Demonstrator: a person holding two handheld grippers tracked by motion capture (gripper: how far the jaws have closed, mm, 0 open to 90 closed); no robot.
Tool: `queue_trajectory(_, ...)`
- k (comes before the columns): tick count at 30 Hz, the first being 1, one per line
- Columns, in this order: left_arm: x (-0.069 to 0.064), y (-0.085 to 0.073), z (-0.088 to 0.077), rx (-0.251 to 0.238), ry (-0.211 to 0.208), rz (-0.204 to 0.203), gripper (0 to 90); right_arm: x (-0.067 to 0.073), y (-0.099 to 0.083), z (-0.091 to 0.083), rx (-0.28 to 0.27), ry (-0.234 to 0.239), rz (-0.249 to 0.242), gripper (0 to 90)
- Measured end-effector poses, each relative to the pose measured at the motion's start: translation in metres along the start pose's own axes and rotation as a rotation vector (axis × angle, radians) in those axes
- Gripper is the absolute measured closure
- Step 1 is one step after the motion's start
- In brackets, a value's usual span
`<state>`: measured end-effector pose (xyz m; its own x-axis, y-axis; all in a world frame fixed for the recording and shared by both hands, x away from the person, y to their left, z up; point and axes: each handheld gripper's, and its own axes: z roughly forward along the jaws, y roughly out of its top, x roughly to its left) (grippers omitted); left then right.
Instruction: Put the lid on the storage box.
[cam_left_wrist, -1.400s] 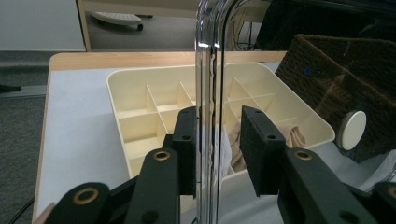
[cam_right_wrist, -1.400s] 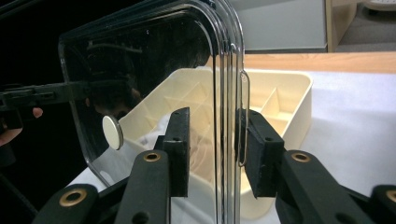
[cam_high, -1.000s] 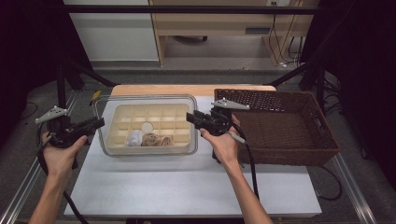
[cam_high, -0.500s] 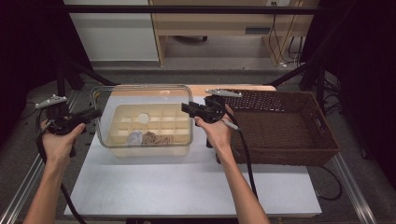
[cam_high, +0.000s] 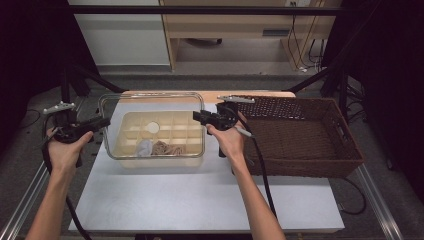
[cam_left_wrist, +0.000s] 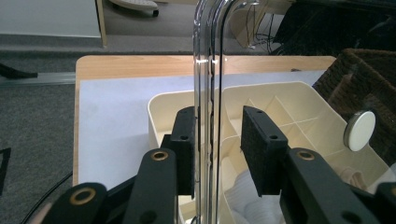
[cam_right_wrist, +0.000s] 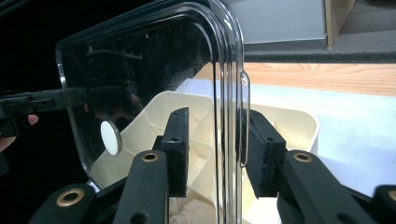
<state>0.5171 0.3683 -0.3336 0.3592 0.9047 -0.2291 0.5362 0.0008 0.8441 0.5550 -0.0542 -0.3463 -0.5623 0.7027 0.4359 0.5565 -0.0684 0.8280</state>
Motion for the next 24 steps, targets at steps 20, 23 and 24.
queue_trajectory(20, 0.007, -0.001, 0.033, 0.017, 0.018, 0.017, 56.3, -0.010, -0.007, 0.029, 0.002, -0.096, -0.071, 49.2)
queue_trajectory(23, 0.007, -0.002, 0.038, 0.021, 0.023, 0.024, 54.1, -0.013, -0.008, 0.034, 0.002, -0.104, -0.066, 47.3)
queue_trajectory(24, 0.007, -0.003, 0.039, 0.024, 0.025, 0.029, 53.2, -0.014, -0.009, 0.036, 0.000, -0.106, -0.069, 46.5)
